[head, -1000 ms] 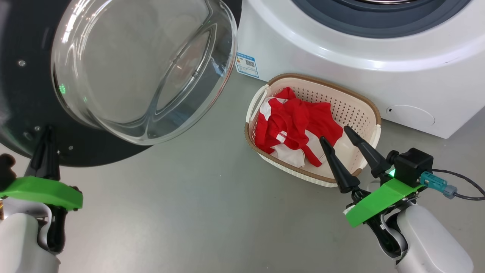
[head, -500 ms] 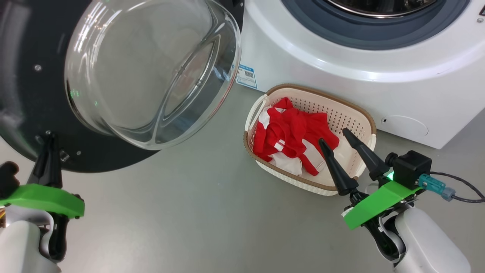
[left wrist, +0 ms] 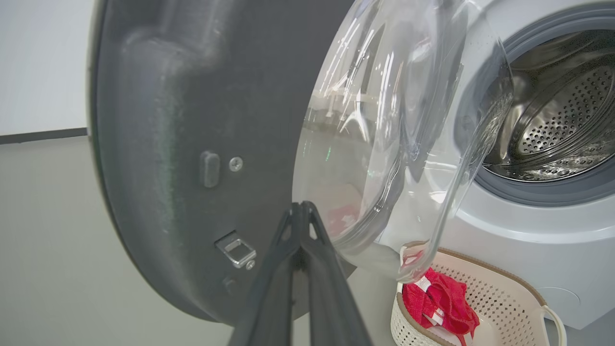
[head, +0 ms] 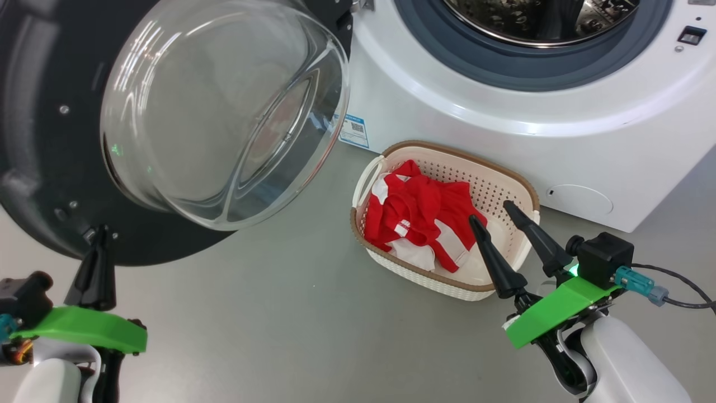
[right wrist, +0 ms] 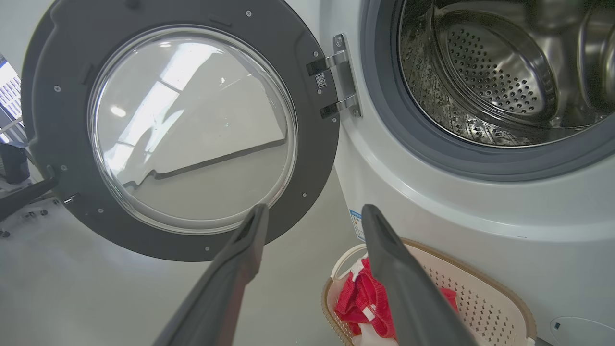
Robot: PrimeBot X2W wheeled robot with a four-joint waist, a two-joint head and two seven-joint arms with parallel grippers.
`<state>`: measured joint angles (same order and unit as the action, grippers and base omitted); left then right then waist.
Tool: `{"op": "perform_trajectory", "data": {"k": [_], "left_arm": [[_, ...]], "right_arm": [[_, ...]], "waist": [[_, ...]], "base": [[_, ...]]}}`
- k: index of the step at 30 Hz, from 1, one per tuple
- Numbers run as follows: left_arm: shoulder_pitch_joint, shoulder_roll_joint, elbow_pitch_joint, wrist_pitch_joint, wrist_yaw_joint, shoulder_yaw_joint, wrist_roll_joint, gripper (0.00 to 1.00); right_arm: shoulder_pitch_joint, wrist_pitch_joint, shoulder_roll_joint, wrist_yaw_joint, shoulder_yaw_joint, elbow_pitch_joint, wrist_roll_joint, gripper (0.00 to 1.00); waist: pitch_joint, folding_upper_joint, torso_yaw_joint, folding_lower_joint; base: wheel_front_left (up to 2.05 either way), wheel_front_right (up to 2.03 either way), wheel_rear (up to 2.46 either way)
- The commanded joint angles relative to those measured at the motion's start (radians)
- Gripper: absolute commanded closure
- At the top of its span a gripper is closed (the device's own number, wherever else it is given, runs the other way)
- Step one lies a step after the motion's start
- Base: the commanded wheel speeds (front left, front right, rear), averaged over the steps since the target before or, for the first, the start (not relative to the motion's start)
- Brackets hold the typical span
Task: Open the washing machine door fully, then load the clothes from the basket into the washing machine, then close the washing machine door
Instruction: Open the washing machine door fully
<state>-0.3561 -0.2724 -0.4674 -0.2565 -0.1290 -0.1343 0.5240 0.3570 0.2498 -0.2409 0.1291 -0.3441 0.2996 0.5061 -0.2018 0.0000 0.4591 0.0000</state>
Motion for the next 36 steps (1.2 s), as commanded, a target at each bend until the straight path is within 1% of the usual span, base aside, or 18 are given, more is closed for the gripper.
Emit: {"op": "perform_trajectory", "data": {"k": [1, 2, 9, 17, 25, 34, 36], "left_arm": [[-0.001, -0.036, 0.038, -0.005, -0.002, 0.039, -0.002, 0.04], [0.008, -0.03, 0.053, -0.005, -0.002, 0.045, -0.003, 0.0], [0.063, 0.009, 0.166, -0.005, 0.011, 0.072, -0.034, 0.0], [0.115, 0.043, 0.256, -0.005, 0.014, 0.066, -0.065, 0.0], [0.148, 0.051, 0.315, -0.005, 0.019, 0.047, -0.091, 0.0], [0.173, 0.057, 0.352, -0.005, 0.034, 0.037, -0.104, 0.0], [0.189, 0.065, 0.359, -0.005, 0.036, 0.034, -0.107, 0.0]], "right_arm": [[-0.016, 0.012, 0.007, 0.002, -0.017, -0.028, 0.01, 0.0], [-0.017, 0.012, 0.006, 0.002, -0.016, -0.031, 0.009, 0.0], [-0.015, 0.012, 0.001, 0.002, -0.013, -0.044, 0.005, 0.0], [-0.019, 0.012, -0.001, 0.002, -0.012, -0.054, 0.0, 0.0], [-0.022, 0.012, -0.004, 0.002, -0.004, -0.067, -0.005, 0.0], [-0.03, 0.012, 0.0, 0.002, 0.001, -0.073, -0.013, 0.0], [-0.036, 0.012, 0.001, 0.002, 0.004, -0.076, -0.019, 0.0]], "waist": [[0.006, 0.0, -0.008, 0.0], [0.007, 0.0, -0.012, 0.0], [0.009, 0.0, -0.045, 0.0], [0.032, 0.0, -0.103, 0.0], [0.058, 0.0, -0.179, 0.0], [0.085, 0.0, -0.268, 0.0], [0.098, 0.0, -0.311, 0.0]], "base": [[0.0, 0.0, 0.0], [0.0, 0.0, 0.0], [0.0, 0.0, 0.0], [0.0, 0.0, 0.0], [0.0, 0.0, 0.0], [0.0, 0.0, 0.0], [0.0, 0.0, 0.0]]}}
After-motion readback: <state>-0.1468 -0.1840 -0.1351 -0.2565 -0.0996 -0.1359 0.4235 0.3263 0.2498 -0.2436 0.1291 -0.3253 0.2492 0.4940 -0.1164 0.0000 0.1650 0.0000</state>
